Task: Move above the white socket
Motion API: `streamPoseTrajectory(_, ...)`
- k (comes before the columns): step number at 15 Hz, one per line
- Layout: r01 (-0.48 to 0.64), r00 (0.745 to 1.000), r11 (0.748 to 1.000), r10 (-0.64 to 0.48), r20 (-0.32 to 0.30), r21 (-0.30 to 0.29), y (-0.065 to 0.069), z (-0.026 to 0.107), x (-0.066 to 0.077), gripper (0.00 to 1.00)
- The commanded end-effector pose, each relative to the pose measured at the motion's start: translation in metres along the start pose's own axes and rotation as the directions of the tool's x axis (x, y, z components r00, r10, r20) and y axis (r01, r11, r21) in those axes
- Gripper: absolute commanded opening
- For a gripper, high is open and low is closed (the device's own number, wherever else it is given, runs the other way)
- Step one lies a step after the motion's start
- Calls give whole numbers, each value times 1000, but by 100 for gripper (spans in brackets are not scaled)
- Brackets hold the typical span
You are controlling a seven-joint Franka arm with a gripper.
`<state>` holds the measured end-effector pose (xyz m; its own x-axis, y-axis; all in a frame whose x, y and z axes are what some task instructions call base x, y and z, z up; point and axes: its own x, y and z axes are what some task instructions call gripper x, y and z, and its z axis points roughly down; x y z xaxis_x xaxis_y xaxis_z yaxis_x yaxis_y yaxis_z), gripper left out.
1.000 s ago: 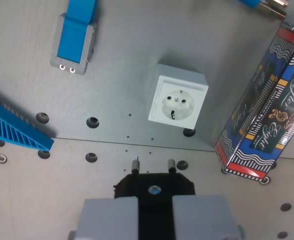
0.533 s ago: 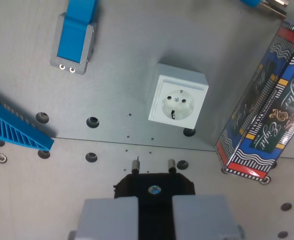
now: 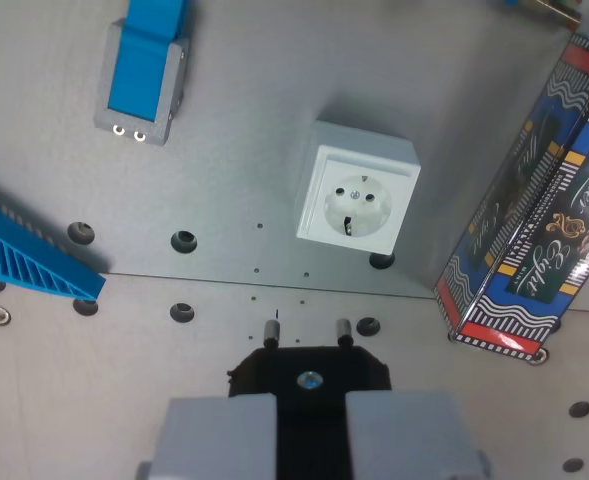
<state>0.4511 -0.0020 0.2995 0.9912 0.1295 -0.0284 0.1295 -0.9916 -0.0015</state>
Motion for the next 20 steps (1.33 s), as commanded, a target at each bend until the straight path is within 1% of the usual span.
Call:
streamPoseTrajectory(1, -59, 994, 998, 58, -94, -5, 3, 14, -6, 0)
streamPoseTrajectory(5, -80, 991, 997, 79, -104, -2, 5, 29, -10, 0)
streamPoseTrajectory(9, -109, 990, 994, 108, -93, 2, 9, 44, -14, 0)
streamPoseTrajectory(20, -180, 979, 984, 181, -89, 17, 18, 96, -26, 0)
